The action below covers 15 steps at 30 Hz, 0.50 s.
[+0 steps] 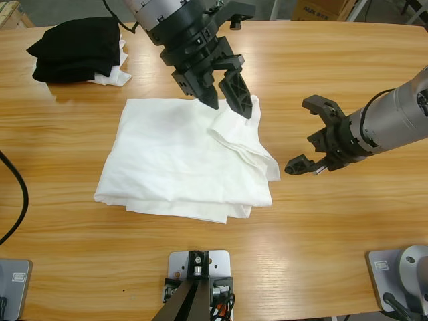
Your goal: Fold clothes
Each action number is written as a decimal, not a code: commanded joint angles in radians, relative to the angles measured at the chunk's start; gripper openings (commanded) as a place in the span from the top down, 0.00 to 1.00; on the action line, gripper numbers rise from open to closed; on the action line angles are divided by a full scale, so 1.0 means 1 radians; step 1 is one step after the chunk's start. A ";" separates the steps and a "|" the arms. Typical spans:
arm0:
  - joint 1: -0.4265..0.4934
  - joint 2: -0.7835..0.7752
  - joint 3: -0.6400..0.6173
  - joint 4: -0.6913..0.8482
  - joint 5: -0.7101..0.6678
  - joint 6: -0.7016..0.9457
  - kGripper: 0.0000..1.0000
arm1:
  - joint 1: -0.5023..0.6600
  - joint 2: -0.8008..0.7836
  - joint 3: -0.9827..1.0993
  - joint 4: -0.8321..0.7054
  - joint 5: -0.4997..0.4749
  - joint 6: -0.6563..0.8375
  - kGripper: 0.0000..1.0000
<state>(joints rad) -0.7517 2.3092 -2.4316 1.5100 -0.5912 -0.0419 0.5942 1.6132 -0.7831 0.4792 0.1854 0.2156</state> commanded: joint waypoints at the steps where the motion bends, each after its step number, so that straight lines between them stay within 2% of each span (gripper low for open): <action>1: 0.075 -0.340 0.754 -0.183 0.244 0.111 0.23 | 0.096 -0.110 -0.100 0.043 -0.142 -0.067 0.00; 3: 0.074 -0.461 1.012 -0.405 0.271 0.124 0.23 | 0.170 -0.078 -0.117 -0.012 -0.181 -0.066 0.01; 5: 0.064 -0.490 1.128 -0.512 0.303 0.130 0.23 | 0.202 0.001 -0.167 -0.022 -0.214 -0.042 0.01; 6: 0.064 -0.486 1.159 -0.545 0.332 0.126 0.22 | 0.206 0.053 -0.196 -0.024 -0.224 -0.033 0.01; 8: 0.064 -0.454 1.180 -0.594 0.368 0.111 0.15 | 0.211 0.155 -0.271 -0.024 -0.249 -0.012 0.02; 11: 0.064 -0.396 1.205 -0.641 0.380 0.090 0.15 | 0.242 0.288 -0.405 -0.005 -0.268 0.001 0.02; 15: 0.064 -0.395 1.239 -0.692 0.422 0.068 0.15 | 0.285 0.401 -0.547 0.064 -0.329 0.036 0.02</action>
<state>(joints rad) -0.6863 1.8573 -1.2592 0.8883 -0.2249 0.0549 0.8222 1.8129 -1.1705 0.4722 -0.0674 0.2049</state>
